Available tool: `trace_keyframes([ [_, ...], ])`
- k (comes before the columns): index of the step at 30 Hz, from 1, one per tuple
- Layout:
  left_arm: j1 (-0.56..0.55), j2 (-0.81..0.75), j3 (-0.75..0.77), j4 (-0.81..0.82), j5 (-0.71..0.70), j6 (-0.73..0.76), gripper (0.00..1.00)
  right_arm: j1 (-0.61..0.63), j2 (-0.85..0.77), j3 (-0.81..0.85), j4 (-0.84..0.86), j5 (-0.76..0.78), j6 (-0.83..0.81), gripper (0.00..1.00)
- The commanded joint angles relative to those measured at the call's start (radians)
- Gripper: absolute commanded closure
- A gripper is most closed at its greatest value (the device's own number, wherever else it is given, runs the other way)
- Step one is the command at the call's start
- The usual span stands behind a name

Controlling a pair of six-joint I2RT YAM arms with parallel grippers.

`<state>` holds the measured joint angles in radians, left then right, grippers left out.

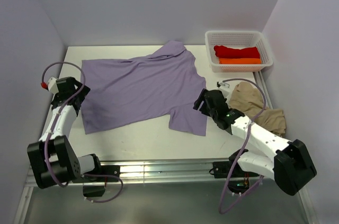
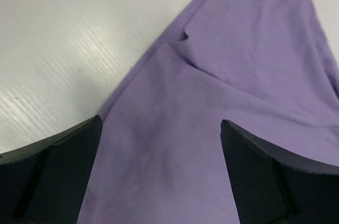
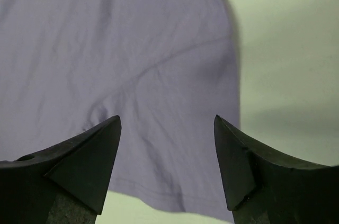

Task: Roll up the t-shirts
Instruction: Fold the tshirt

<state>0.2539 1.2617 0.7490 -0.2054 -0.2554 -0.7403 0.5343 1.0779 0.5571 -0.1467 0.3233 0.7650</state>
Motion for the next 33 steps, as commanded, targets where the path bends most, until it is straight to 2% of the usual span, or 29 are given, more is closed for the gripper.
trace_keyframes([
  [1,-0.002,-0.073,-0.043,0.051,0.070,-0.071,0.00,0.006,0.013,0.026,-0.158,-0.069,0.016,0.23],
  [6,-0.002,-0.123,-0.046,-0.037,0.001,-0.110,0.02,0.007,-0.038,-0.026,-0.226,-0.105,0.074,0.29],
  [11,0.001,-0.218,-0.088,-0.075,-0.024,-0.159,0.10,0.007,-0.136,-0.097,-0.274,-0.112,0.138,0.43],
  [18,0.001,-0.390,-0.178,-0.097,-0.022,-0.257,0.20,0.009,-0.190,-0.149,-0.317,-0.141,0.186,0.45],
  [22,-0.001,-0.410,-0.171,-0.135,-0.022,-0.261,0.18,0.013,-0.182,-0.174,-0.330,-0.155,0.215,0.45],
  [29,0.001,-0.413,-0.180,-0.140,0.028,-0.203,0.07,0.024,-0.165,-0.220,-0.295,-0.182,0.258,0.47],
  [33,0.001,-0.487,-0.240,-0.121,0.038,-0.215,0.08,0.038,-0.157,-0.238,-0.283,-0.188,0.280,0.48],
])
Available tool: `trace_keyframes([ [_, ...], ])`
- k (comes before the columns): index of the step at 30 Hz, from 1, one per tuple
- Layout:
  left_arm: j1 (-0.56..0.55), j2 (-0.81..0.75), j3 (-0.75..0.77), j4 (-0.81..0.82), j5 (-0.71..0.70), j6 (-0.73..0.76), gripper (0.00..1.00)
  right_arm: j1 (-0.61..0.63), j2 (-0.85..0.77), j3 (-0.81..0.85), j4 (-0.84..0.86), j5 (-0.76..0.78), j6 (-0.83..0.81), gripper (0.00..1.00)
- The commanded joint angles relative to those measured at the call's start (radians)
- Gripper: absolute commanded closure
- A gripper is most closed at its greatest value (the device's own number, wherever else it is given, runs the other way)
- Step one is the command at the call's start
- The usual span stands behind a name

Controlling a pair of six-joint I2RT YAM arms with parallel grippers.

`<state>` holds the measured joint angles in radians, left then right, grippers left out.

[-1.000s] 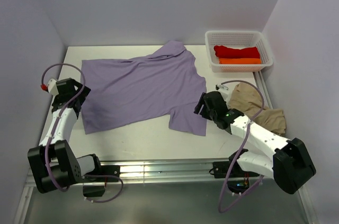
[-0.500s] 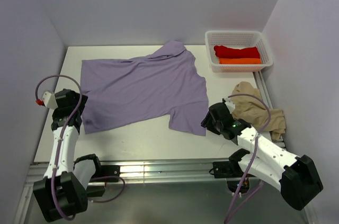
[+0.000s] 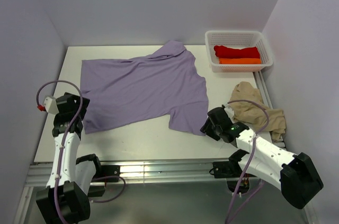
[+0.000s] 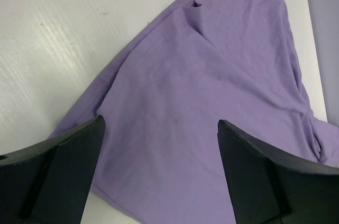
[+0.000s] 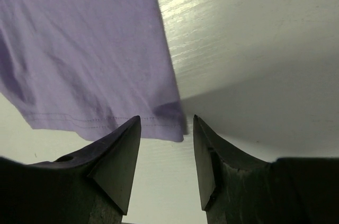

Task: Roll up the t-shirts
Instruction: Fold the tshirt

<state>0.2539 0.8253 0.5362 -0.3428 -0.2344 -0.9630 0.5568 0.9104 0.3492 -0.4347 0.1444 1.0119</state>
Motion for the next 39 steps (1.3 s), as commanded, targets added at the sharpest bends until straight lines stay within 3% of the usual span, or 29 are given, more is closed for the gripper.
trace_keyframes([
  [1,0.001,-0.057,-0.030,0.013,0.017,0.009,0.08,0.021,0.010,-0.036,0.008,-0.005,0.039,0.49],
  [12,0.001,-0.035,0.025,-0.088,-0.045,0.020,0.10,0.074,0.042,-0.026,-0.012,0.043,0.070,0.53],
  [18,0.001,-0.058,0.007,-0.082,-0.020,0.010,0.10,0.095,0.085,0.002,-0.026,0.058,0.077,0.71],
  [22,-0.001,-0.058,0.005,-0.088,-0.013,0.009,0.10,0.097,0.093,0.042,-0.053,0.072,0.068,1.00],
  [31,0.001,0.011,0.036,-0.142,0.015,-0.014,0.11,0.094,0.041,0.214,-0.186,0.164,0.030,1.00],
  [39,-0.001,0.153,0.151,-0.324,0.013,-0.065,0.12,0.075,0.191,0.281,-0.142,0.179,0.002,1.00],
])
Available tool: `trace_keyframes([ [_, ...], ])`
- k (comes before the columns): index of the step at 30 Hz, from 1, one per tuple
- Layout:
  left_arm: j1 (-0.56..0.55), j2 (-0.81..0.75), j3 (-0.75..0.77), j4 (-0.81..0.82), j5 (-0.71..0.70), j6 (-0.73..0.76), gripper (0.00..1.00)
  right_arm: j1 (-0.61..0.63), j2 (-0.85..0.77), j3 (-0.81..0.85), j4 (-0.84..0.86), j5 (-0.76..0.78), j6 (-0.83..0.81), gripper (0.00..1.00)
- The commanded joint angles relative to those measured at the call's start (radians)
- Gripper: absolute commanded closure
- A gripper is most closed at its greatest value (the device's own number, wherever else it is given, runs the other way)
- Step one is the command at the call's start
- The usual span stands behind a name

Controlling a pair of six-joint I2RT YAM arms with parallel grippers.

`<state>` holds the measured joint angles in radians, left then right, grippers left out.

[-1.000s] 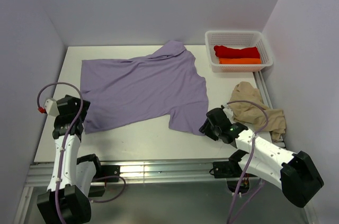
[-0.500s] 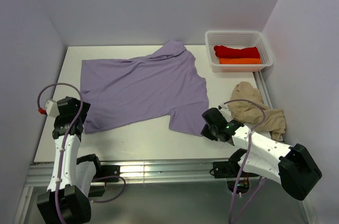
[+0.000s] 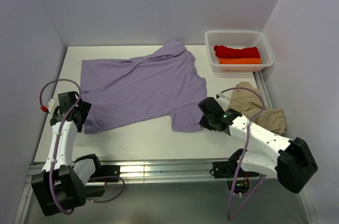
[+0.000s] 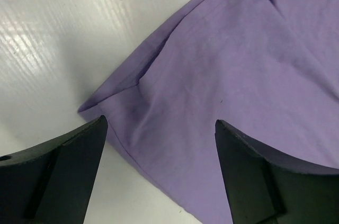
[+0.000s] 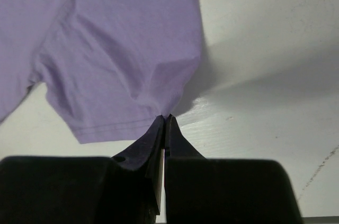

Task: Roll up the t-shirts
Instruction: Fold the tshirt

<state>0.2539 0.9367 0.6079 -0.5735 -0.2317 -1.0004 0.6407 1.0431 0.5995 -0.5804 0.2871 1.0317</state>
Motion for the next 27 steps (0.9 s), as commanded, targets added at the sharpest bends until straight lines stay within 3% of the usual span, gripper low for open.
trace_keyframes([
  [1,-0.001,0.056,0.095,-0.107,0.012,-0.026,0.12,-0.007,0.073,0.034,0.010,0.032,-0.018,1.00],
  [9,-0.001,0.184,0.213,-0.311,-0.029,-0.070,0.14,-0.009,0.170,0.052,0.056,0.003,-0.025,1.00],
  [16,0.001,0.228,0.161,-0.249,0.006,-0.095,0.14,-0.009,0.184,0.094,0.013,0.030,-0.036,1.00],
  [27,0.004,0.163,0.024,-0.172,-0.027,-0.187,0.28,-0.013,0.167,0.059,0.014,0.052,0.024,1.00],
])
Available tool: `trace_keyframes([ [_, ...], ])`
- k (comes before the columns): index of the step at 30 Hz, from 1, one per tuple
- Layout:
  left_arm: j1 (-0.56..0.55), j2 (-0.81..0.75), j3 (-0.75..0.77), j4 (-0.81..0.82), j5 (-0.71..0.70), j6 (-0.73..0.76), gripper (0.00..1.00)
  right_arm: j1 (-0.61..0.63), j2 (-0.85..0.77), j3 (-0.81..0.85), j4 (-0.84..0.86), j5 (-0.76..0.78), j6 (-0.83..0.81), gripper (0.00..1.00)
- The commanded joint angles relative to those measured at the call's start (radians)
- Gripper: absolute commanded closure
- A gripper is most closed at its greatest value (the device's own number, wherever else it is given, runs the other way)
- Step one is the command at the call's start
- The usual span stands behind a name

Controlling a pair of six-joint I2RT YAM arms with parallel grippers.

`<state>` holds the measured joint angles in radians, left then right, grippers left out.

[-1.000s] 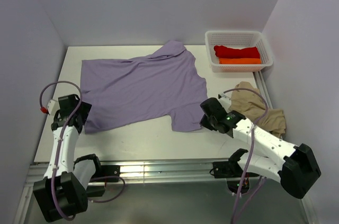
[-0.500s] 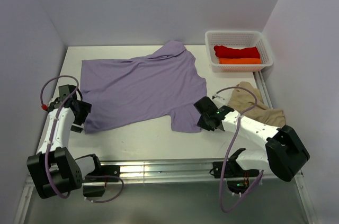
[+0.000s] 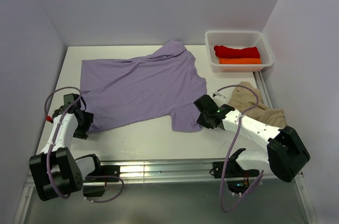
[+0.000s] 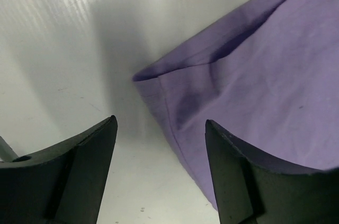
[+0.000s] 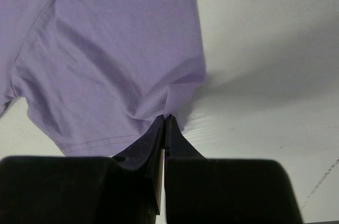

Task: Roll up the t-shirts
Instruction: Fold the tshirt

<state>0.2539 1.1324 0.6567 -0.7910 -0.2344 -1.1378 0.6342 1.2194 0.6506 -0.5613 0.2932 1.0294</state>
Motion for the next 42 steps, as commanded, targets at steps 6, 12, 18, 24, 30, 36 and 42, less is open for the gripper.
trace_keyframes([
  [6,0.031,0.000,-0.057,0.137,-0.029,-0.070,0.37,-0.007,-0.003,0.021,-0.029,0.067,0.041,1.00],
  [12,0.038,0.076,-0.080,0.193,-0.013,-0.054,0.49,-0.007,0.022,0.038,-0.043,0.070,0.058,1.00],
  [18,0.039,0.151,-0.085,0.222,0.015,-0.031,0.62,-0.005,0.019,0.043,-0.049,0.073,0.066,1.00],
  [24,0.039,0.132,-0.072,0.178,0.000,-0.034,1.00,-0.007,-0.003,0.073,-0.063,0.109,0.055,1.00],
  [30,0.041,0.063,-0.040,0.104,0.004,-0.049,1.00,-0.019,-0.023,0.159,-0.136,0.147,0.008,1.00],
  [36,0.039,0.007,0.000,0.050,-0.003,-0.060,1.00,-0.080,-0.063,0.215,-0.126,0.121,-0.101,1.00],
  [42,0.039,-0.057,0.027,0.026,-0.013,-0.062,1.00,-0.185,-0.104,0.225,-0.003,0.040,-0.186,1.00],
])
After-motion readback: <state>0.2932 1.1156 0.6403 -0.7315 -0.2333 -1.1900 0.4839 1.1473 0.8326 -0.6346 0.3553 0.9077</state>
